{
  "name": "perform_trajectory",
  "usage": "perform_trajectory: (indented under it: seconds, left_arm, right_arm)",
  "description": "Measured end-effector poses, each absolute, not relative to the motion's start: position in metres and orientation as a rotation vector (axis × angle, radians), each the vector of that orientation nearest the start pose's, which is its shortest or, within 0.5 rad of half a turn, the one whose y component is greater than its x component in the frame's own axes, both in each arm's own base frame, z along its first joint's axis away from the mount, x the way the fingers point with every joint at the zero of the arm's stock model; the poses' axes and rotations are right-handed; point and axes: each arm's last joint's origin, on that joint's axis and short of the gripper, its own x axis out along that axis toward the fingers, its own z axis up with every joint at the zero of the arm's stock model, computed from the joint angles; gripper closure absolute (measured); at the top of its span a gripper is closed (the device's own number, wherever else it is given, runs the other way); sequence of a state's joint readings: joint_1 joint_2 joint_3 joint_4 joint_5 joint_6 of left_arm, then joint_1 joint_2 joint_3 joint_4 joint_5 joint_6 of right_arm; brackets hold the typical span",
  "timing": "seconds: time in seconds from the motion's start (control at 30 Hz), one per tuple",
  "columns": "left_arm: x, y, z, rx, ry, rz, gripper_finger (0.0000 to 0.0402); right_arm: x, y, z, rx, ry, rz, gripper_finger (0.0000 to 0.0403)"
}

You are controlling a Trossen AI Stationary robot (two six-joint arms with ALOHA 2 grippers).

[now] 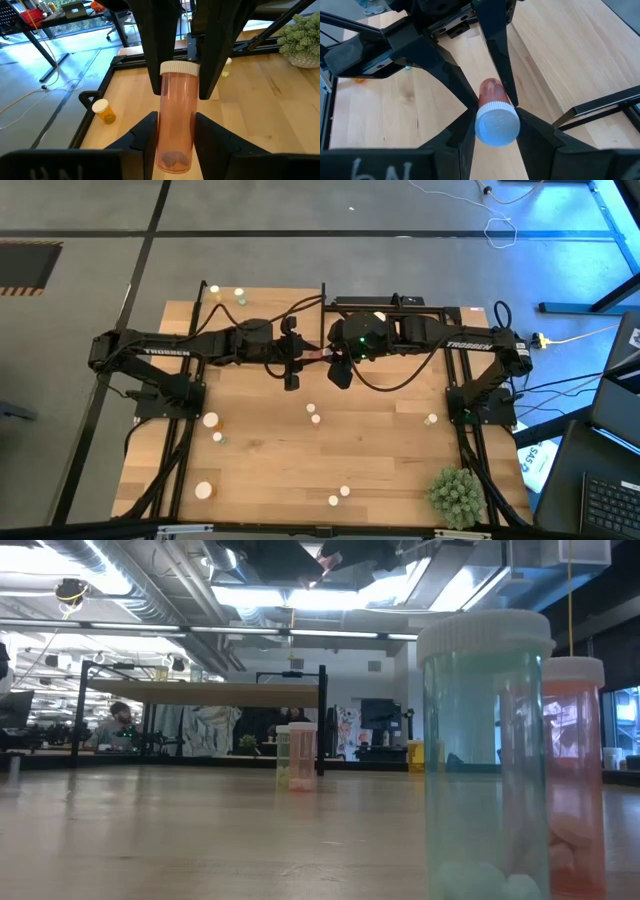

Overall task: Pick and place medicine bottles onto shelf by color
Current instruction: Put the top right small red pill bottle on the shelf

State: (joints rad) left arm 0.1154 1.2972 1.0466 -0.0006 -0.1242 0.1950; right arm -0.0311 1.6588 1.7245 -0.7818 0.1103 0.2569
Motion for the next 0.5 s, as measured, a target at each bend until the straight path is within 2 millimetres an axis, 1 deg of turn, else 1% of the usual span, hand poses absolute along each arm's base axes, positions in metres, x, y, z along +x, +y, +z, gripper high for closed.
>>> perform_trajectory:
  seconds: [0.5]
  left_arm:
    - [0.2919,0.0374,0.3312,0.195,0.274,0.211,0.0294]
  right_arm:
    - [0.3559,-0.0137,0.3787,0.199,0.705,-0.196,0.0274]
